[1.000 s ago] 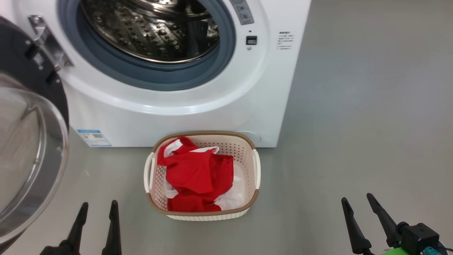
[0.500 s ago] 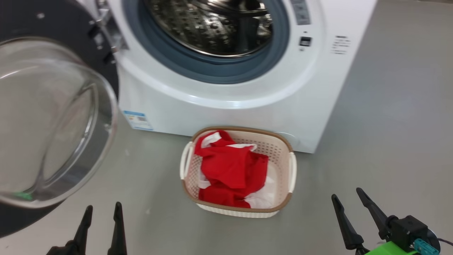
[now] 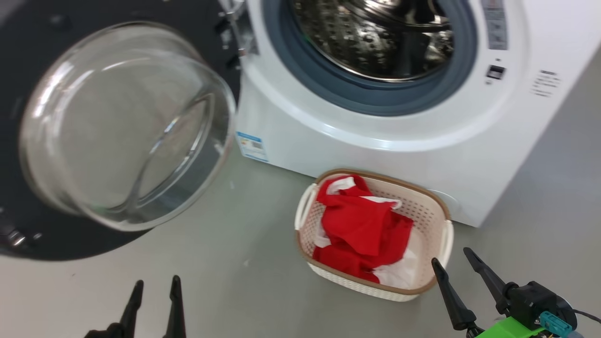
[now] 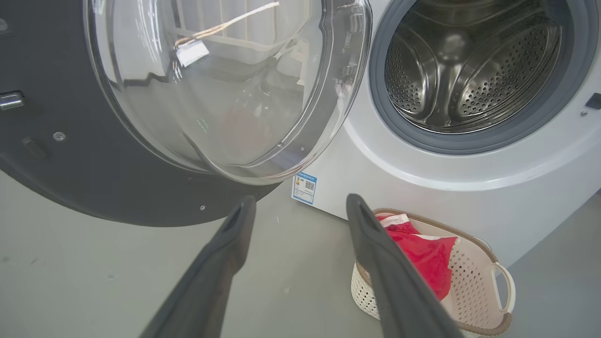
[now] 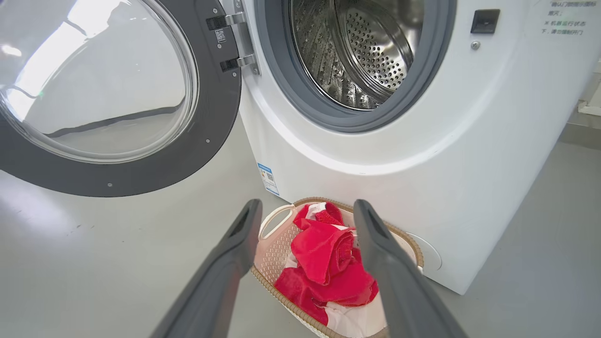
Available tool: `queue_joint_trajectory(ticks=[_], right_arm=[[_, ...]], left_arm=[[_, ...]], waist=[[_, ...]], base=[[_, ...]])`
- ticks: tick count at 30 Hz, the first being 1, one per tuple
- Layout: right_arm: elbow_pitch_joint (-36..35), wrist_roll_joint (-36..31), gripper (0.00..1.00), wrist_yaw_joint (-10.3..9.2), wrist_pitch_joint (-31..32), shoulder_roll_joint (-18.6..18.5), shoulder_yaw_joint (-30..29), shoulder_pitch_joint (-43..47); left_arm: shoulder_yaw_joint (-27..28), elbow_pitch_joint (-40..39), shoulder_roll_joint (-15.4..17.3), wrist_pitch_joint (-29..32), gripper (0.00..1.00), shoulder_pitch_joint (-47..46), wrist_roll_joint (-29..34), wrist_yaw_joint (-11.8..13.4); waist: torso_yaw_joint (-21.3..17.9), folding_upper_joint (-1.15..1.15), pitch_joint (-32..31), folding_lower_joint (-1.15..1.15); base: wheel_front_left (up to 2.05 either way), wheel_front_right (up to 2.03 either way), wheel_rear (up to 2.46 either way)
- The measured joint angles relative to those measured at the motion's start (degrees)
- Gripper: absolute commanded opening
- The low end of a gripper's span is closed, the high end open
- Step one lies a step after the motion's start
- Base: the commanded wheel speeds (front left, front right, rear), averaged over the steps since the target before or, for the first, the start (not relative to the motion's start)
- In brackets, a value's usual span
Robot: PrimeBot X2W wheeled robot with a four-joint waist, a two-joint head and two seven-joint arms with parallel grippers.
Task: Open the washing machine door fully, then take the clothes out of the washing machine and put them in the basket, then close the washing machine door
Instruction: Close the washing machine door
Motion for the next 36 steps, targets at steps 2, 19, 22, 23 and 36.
queue_joint_trajectory(ticks=[2,19,22,23,36], right_arm=[[0.13,0.08,1.00,0.00,0.00,-0.14,0.11,-0.02],[2.61,2.23,1.00,0.00,0.00,-1.94,6.05,-5.61],[2.71,2.23,1.00,0.00,0.00,-2.01,6.19,-5.78],[2.74,2.23,1.00,0.00,0.00,-2.00,6.15,-5.78],[1.93,2.11,1.00,0.00,0.00,-0.71,3.66,-4.10]], left_arm=[[-0.83,0.02,0.00,0.00,1.00,0.21,-0.45,0.24],[-1.09,-3.09,0.00,0.00,1.00,1.97,-3.65,3.57],[-1.09,-3.37,0.00,0.00,1.00,1.98,-3.69,3.58],[-1.08,-3.55,0.00,0.00,1.00,1.98,-3.80,3.56],[10.47,-15.03,-0.12,0.00,0.00,-3.01,-3.14,-2.85]], waist=[[1.50,0.00,-0.09,0.00],[6.33,0.00,0.71,0.00],[6.29,0.00,0.76,0.00],[6.26,0.00,0.76,-0.01],[5.92,0.00,0.75,-0.01]], base=[[0.00,0.00,0.00],[0.00,0.00,0.00],[0.00,0.00,0.00],[0.00,0.00,0.00],[0.00,0.00,0.00]])
